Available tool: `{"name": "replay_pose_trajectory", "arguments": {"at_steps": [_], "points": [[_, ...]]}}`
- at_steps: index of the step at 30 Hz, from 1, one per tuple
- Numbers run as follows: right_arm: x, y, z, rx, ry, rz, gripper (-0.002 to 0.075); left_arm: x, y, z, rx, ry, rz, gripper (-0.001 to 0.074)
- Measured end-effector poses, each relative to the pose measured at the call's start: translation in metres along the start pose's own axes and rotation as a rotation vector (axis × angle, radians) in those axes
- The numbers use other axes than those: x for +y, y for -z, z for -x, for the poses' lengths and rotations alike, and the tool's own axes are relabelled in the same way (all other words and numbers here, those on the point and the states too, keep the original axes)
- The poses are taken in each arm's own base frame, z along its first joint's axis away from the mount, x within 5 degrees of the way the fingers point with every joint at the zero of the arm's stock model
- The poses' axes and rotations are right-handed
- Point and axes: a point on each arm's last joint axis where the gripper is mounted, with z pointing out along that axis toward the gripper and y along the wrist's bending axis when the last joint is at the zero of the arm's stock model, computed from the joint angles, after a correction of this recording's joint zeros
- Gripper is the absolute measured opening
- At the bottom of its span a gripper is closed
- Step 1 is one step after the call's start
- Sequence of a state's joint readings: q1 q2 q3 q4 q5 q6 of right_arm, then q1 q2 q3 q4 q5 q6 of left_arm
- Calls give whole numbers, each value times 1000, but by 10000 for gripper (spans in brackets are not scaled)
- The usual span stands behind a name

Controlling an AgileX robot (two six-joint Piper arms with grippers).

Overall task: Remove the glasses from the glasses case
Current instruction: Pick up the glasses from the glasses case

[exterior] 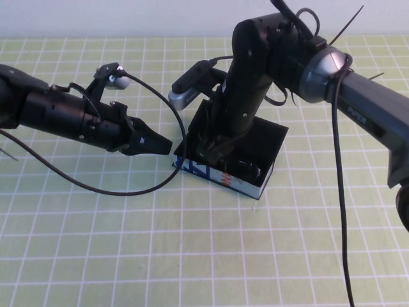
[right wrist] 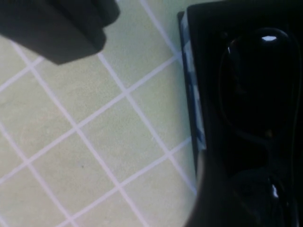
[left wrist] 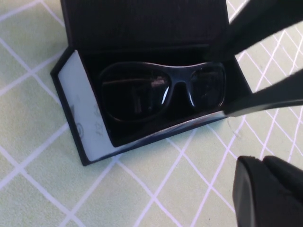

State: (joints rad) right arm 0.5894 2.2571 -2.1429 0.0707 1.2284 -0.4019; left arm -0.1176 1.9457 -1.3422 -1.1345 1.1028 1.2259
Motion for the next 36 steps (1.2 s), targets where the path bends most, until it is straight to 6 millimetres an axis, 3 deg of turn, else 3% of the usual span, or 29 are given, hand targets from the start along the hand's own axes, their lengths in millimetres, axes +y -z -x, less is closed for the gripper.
{"name": "replay_pose_trajectory", "arguments": {"at_steps": [6,17,27,36], "points": [[-3,-17,-1,28,77,7,321,0,0,0,1,0,0,-4],[-7,-19,-3,53,119,-37,321,0,0,0,1,0,0,-4],[-11,-42,-6,97,120,-30,321,0,0,0,2,0,-4,-4],[-11,-43,-6,96,128,-30,321,0,0,0,2,0,-4,-4]]}}
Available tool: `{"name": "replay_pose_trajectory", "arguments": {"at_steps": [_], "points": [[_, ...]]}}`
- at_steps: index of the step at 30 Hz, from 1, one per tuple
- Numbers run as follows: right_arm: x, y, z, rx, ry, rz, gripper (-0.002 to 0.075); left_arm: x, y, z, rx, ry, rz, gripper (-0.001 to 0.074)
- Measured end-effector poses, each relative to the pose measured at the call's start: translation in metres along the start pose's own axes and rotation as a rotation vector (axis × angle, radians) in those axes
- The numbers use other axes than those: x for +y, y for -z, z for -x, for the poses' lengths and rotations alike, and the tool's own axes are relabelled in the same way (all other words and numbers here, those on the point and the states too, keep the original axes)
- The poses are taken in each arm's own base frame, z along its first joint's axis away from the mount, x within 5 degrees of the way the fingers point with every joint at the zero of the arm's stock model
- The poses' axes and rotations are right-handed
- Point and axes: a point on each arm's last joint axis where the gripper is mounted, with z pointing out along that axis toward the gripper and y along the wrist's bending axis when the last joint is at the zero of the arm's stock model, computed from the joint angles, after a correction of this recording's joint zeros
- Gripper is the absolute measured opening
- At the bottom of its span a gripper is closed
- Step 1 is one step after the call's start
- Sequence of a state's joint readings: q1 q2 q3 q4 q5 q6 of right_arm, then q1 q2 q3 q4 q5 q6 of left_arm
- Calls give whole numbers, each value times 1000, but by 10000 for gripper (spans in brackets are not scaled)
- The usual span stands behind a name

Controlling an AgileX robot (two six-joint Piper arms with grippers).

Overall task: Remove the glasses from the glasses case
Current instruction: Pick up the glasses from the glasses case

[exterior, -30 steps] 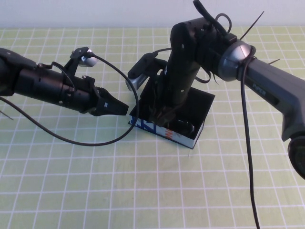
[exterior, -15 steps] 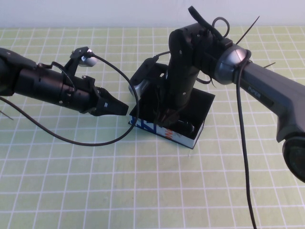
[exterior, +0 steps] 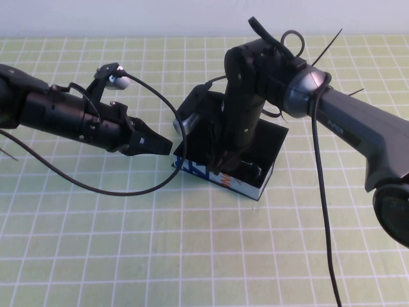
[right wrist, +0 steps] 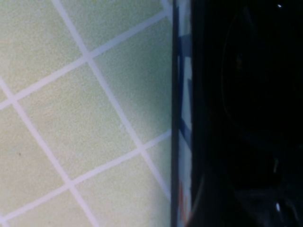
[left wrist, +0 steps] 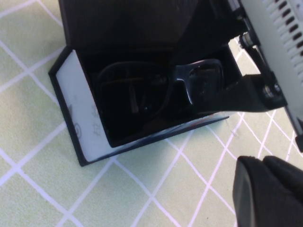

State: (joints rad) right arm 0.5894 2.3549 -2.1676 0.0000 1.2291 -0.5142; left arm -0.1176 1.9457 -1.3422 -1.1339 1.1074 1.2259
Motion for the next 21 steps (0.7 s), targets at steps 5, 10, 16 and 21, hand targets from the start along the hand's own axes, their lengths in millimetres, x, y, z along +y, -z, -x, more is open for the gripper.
{"name": "replay_pose_trajectory", "arguments": {"at_steps": [5,10,16,21], "points": [[0,0,0,0,10,0,301,0,0,0,0,0,-1,-4],[0,0,0,0,13,0,246,0,0,0,2,-1,-2,-4],[0,0,0,0,14,0,223,0,0,0,3,-1,-4,-4],[0,1,1,-5,17,-3,138,-1,0,0,4,-1,-6,-4]]}}
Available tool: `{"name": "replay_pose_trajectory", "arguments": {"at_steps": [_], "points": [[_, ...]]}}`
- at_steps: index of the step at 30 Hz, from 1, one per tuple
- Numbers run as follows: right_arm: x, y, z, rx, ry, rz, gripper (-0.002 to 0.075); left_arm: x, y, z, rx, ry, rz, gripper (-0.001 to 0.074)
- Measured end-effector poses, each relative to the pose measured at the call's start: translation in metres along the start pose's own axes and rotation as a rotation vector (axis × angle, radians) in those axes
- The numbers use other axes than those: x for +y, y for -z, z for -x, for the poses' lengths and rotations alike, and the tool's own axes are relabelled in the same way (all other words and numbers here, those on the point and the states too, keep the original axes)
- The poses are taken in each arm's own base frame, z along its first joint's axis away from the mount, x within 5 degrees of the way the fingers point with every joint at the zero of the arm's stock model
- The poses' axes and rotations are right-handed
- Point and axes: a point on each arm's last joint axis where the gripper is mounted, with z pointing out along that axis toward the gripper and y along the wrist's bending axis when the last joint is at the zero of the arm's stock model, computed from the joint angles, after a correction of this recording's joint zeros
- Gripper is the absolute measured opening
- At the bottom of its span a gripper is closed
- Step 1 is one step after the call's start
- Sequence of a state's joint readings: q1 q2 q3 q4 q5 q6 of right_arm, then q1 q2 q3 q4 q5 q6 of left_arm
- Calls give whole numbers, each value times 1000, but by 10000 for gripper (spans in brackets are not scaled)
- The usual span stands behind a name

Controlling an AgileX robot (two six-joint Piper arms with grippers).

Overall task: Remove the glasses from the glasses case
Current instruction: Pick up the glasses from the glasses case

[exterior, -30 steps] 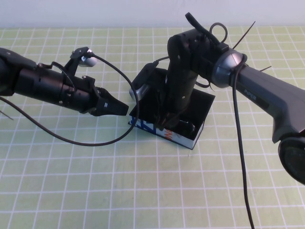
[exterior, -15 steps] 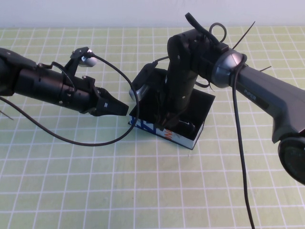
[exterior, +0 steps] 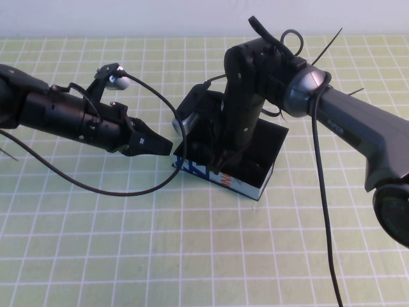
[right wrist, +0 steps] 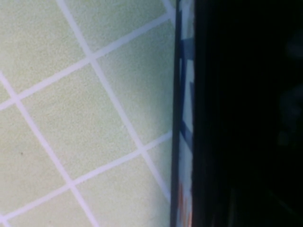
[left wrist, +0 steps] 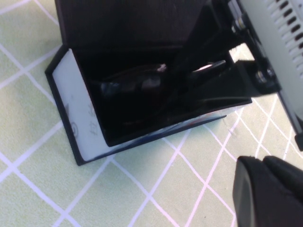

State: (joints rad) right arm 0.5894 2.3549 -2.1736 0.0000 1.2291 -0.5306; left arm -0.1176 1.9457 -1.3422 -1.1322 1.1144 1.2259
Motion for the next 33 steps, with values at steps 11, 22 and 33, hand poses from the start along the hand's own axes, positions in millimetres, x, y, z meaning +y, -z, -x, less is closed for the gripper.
{"name": "replay_pose_trajectory", "arguments": {"at_steps": [11,22,33], "points": [[-1,0,0,2,3,-7,62,0,0,0,1,0,-2,-4],[2,40,3,-70,-13,-38,62,-2,0,0,5,0,-18,-4],[7,100,-1,-174,-201,-56,62,-4,0,-1,12,1,-45,-4]]}}
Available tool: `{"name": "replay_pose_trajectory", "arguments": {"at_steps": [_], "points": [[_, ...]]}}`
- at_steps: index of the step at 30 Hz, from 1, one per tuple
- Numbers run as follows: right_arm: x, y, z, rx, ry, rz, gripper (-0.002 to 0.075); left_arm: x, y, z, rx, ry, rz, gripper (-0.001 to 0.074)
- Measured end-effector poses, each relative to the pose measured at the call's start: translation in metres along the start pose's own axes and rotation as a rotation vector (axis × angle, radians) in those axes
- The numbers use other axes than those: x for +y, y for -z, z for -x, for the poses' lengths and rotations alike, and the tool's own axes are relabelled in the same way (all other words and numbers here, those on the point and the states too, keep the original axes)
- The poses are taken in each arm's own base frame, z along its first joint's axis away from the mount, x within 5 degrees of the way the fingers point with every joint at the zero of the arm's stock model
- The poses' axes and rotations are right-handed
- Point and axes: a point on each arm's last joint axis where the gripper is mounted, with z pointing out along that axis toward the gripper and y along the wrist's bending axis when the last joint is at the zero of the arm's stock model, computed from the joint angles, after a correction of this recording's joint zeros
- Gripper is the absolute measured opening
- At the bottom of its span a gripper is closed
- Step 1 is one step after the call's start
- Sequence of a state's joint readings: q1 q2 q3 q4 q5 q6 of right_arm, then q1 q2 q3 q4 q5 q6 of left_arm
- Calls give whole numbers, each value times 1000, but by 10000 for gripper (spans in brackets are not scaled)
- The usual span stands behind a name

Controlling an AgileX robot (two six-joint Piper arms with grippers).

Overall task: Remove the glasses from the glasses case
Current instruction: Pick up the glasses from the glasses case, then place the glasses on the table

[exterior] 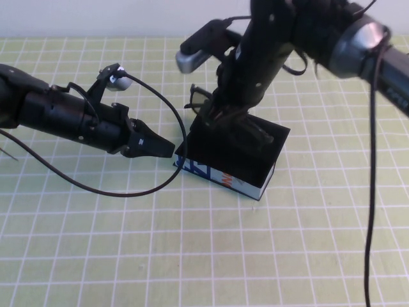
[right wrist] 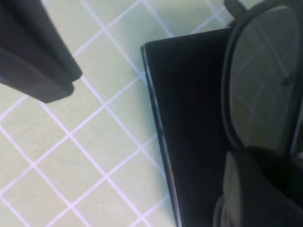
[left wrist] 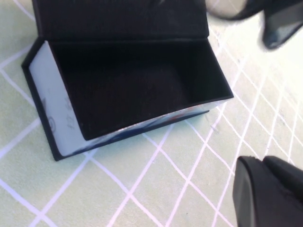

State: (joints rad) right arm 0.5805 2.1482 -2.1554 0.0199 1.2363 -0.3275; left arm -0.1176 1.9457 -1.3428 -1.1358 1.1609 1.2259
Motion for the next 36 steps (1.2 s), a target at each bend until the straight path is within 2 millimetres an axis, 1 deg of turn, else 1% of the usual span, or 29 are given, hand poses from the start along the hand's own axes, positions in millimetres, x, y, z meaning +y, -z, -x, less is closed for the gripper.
{"name": "replay_pose_trajectory", "arguments": {"at_steps": [2,5,9,11,13,16,20,24,27,32,36], "points": [[-7,12,-7,-5,-64,-4,62,0,0,0,1,2,-4,-4],[-31,26,-27,9,-175,-12,61,-1,0,0,3,5,-7,-4],[-69,39,-70,55,-343,-3,61,-1,0,0,3,7,-8,-4],[-85,40,-93,83,-427,9,61,-1,0,0,3,7,-8,-4],[-101,38,-115,107,-516,34,61,-1,0,0,3,7,-8,-4],[-115,29,-140,139,-617,75,61,-1,0,0,3,7,-8,-4],[-119,9,-157,144,-692,93,61,-1,0,0,3,7,-8,-4],[-118,-14,-166,151,-755,93,61,-1,0,0,3,11,-8,-4],[-120,-27,-170,159,-776,90,61,-1,0,0,3,12,-8,-4],[-122,-43,-175,187,-796,101,61,-1,0,0,3,16,-8,-4],[-122,-48,-176,198,-804,109,64,-1,0,0,3,17,-9,-4]]}}
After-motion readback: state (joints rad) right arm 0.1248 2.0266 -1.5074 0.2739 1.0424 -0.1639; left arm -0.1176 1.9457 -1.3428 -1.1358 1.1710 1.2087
